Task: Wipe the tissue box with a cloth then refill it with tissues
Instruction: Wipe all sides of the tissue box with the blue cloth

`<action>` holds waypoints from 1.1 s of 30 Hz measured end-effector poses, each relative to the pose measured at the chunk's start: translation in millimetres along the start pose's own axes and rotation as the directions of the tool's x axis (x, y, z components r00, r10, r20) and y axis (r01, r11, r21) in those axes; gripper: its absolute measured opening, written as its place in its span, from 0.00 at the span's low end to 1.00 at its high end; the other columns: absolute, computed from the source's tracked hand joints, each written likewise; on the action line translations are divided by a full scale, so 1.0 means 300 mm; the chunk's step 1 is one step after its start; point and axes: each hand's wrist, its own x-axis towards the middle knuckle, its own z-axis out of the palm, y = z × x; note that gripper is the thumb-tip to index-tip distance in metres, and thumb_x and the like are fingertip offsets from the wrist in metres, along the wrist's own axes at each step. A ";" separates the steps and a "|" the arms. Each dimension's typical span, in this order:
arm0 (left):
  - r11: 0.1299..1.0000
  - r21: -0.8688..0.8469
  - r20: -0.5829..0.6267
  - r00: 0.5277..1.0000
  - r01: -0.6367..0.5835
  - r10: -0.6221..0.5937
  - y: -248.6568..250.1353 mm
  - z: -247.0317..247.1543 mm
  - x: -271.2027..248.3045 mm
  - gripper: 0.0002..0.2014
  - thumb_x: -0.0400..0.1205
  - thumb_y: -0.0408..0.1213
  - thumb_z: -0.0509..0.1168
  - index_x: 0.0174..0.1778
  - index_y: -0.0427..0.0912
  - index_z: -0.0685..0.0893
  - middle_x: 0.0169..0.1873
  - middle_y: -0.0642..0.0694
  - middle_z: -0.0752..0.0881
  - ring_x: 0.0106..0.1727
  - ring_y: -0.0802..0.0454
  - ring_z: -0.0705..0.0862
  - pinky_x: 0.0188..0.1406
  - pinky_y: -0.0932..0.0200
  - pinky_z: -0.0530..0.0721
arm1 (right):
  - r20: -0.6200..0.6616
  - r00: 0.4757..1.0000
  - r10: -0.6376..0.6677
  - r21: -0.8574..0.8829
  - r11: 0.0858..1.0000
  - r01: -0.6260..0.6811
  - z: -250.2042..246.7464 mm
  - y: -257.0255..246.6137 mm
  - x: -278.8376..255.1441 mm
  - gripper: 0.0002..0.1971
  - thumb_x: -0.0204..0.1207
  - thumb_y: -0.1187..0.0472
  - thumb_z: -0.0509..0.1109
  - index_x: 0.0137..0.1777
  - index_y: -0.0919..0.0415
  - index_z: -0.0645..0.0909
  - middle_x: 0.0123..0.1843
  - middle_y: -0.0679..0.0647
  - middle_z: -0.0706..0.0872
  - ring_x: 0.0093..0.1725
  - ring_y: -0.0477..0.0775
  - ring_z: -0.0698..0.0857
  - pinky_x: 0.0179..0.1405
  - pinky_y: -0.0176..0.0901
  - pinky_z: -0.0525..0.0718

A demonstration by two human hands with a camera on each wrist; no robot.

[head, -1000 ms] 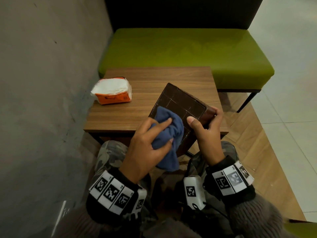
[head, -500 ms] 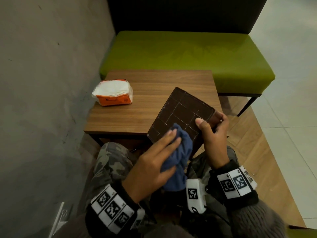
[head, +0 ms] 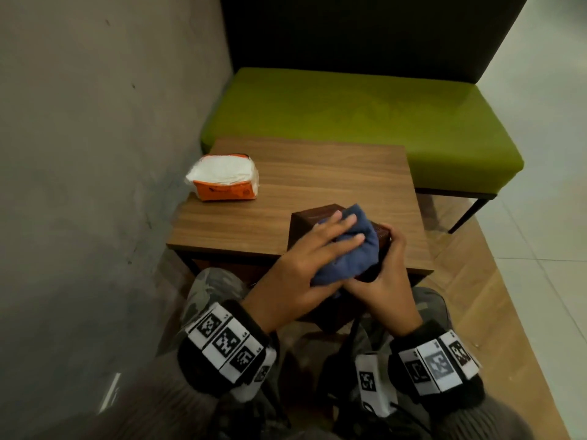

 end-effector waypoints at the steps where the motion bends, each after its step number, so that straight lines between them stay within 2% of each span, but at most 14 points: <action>1: 0.999 0.000 -0.008 0.999 0.034 -0.034 -0.026 -0.007 -0.002 0.25 0.79 0.34 0.67 0.73 0.39 0.74 0.77 0.45 0.68 0.81 0.53 0.61 0.80 0.56 0.59 | 0.008 1.000 0.000 -0.015 1.000 0.000 -0.003 -0.001 -0.001 0.49 0.52 0.44 0.81 0.72 0.54 0.60 0.67 0.47 0.76 0.66 0.40 0.79 0.67 0.40 0.78; 3: 0.979 -0.072 -0.189 0.962 0.188 -0.199 -0.074 -0.029 0.006 0.20 0.79 0.37 0.67 0.68 0.44 0.77 0.71 0.50 0.76 0.76 0.61 0.69 0.74 0.66 0.66 | -0.022 1.000 -0.008 -0.013 1.000 0.008 -0.002 -0.001 -0.007 0.48 0.52 0.43 0.80 0.71 0.51 0.60 0.65 0.45 0.76 0.65 0.37 0.78 0.67 0.35 0.76; 6: 0.840 -0.334 -0.416 0.732 0.428 -0.539 -0.110 -0.032 0.017 0.08 0.79 0.38 0.68 0.51 0.55 0.83 0.51 0.53 0.87 0.53 0.70 0.84 0.54 0.68 0.81 | -0.081 0.996 -0.040 -0.004 0.999 0.040 0.006 -0.011 -0.022 0.47 0.54 0.43 0.80 0.71 0.49 0.59 0.64 0.42 0.75 0.65 0.36 0.77 0.66 0.33 0.75; 10: 0.506 -0.718 -0.257 0.493 0.478 -0.831 -0.117 -0.017 0.020 0.03 0.79 0.39 0.68 0.41 0.48 0.85 0.39 0.48 0.89 0.43 0.53 0.88 0.44 0.55 0.86 | -0.155 0.986 -0.052 0.050 0.997 0.060 0.008 -0.013 -0.022 0.48 0.54 0.42 0.78 0.73 0.53 0.59 0.65 0.43 0.74 0.65 0.38 0.77 0.64 0.35 0.76; 12: 0.478 -0.715 -0.240 0.462 0.510 -0.854 -0.117 0.020 -0.014 0.03 0.78 0.41 0.69 0.41 0.46 0.85 0.40 0.47 0.89 0.43 0.52 0.88 0.45 0.51 0.86 | -0.233 0.970 -0.062 0.097 0.992 0.087 0.004 -0.023 -0.010 0.48 0.56 0.43 0.77 0.73 0.55 0.58 0.65 0.44 0.73 0.64 0.35 0.77 0.61 0.29 0.76; 15: 0.675 -0.466 -0.381 0.559 0.572 -0.737 -0.108 0.100 -0.077 0.13 0.77 0.45 0.69 0.53 0.42 0.85 0.49 0.47 0.88 0.51 0.53 0.86 0.51 0.51 0.85 | -0.323 0.945 -0.053 0.150 0.983 0.106 0.005 -0.034 0.014 0.45 0.57 0.46 0.76 0.72 0.56 0.57 0.63 0.40 0.72 0.59 0.24 0.77 0.56 0.20 0.74; 17: 0.686 -0.431 -0.428 0.537 0.586 -0.727 -0.119 0.126 -0.093 0.16 0.77 0.47 0.68 0.56 0.40 0.84 0.50 0.46 0.87 0.52 0.53 0.85 0.52 0.55 0.83 | -0.359 0.933 -0.021 0.191 0.977 0.095 0.010 -0.024 0.019 0.47 0.57 0.47 0.76 0.73 0.59 0.57 0.62 0.41 0.73 0.58 0.24 0.78 0.55 0.20 0.75; 19: 0.600 -0.492 -0.370 0.472 0.631 -0.800 -0.134 0.124 -0.083 0.13 0.78 0.47 0.68 0.47 0.40 0.84 0.44 0.42 0.88 0.47 0.48 0.86 0.48 0.49 0.85 | -0.357 0.934 0.012 0.213 0.975 0.069 0.015 -0.011 0.014 0.49 0.57 0.46 0.77 0.74 0.60 0.56 0.63 0.40 0.73 0.58 0.24 0.78 0.56 0.20 0.76; 22: 0.329 -0.723 -0.188 0.284 0.608 -0.940 -0.134 0.099 -0.047 0.06 0.79 0.42 0.68 0.39 0.45 0.82 0.46 0.39 0.87 0.50 0.43 0.86 0.52 0.46 0.85 | -0.348 0.936 0.054 0.216 0.976 0.024 0.032 0.003 -0.006 0.52 0.56 0.46 0.77 0.77 0.62 0.54 0.64 0.40 0.72 0.60 0.25 0.77 0.60 0.23 0.77; 23: 0.284 -0.752 -0.158 0.255 0.595 -0.954 -0.127 0.098 -0.042 0.06 0.79 0.41 0.68 0.38 0.45 0.81 0.47 0.38 0.87 0.50 0.42 0.86 0.52 0.48 0.84 | -0.357 0.931 0.074 0.221 0.975 0.007 0.036 0.004 -0.007 0.53 0.57 0.47 0.79 0.77 0.62 0.54 0.65 0.40 0.72 0.61 0.27 0.78 0.62 0.26 0.78; 28: 0.181 -0.754 0.020 0.297 0.632 -0.955 -0.066 0.137 -0.048 0.08 0.78 0.42 0.68 0.49 0.43 0.82 0.49 0.42 0.87 0.52 0.46 0.86 0.48 0.55 0.84 | -0.371 0.917 0.147 0.241 0.969 -0.059 0.052 0.009 0.027 0.48 0.65 0.70 0.81 0.77 0.62 0.51 0.61 0.38 0.71 0.60 0.35 0.77 0.60 0.33 0.83; 29: 0.242 -0.741 -0.043 0.314 0.627 -0.948 -0.066 0.143 -0.048 0.08 0.78 0.42 0.68 0.49 0.43 0.82 0.48 0.42 0.87 0.53 0.45 0.86 0.48 0.56 0.84 | -0.364 0.917 0.161 0.240 0.968 -0.075 0.051 0.007 0.033 0.47 0.65 0.72 0.80 0.77 0.62 0.51 0.60 0.39 0.71 0.58 0.35 0.77 0.55 0.29 0.84; 31: 0.498 -0.567 -0.311 0.390 0.655 -0.867 -0.072 0.141 -0.046 0.10 0.78 0.42 0.68 0.50 0.40 0.82 0.49 0.42 0.86 0.56 0.44 0.85 0.52 0.54 0.84 | -0.345 0.914 0.215 0.261 0.957 -0.126 0.049 0.006 0.040 0.45 0.67 0.71 0.79 0.75 0.62 0.51 0.58 0.41 0.72 0.55 0.35 0.78 0.51 0.24 0.81; 33: 0.752 -0.316 -0.500 0.572 0.579 -0.650 -0.072 0.132 -0.049 0.18 0.79 0.40 0.68 0.63 0.37 0.80 0.63 0.45 0.81 0.66 0.51 0.79 0.64 0.60 0.78 | -0.319 0.898 0.304 0.327 0.924 -0.197 0.042 0.002 0.050 0.43 0.68 0.67 0.79 0.72 0.59 0.51 0.56 0.43 0.74 0.54 0.39 0.79 0.59 0.36 0.82</action>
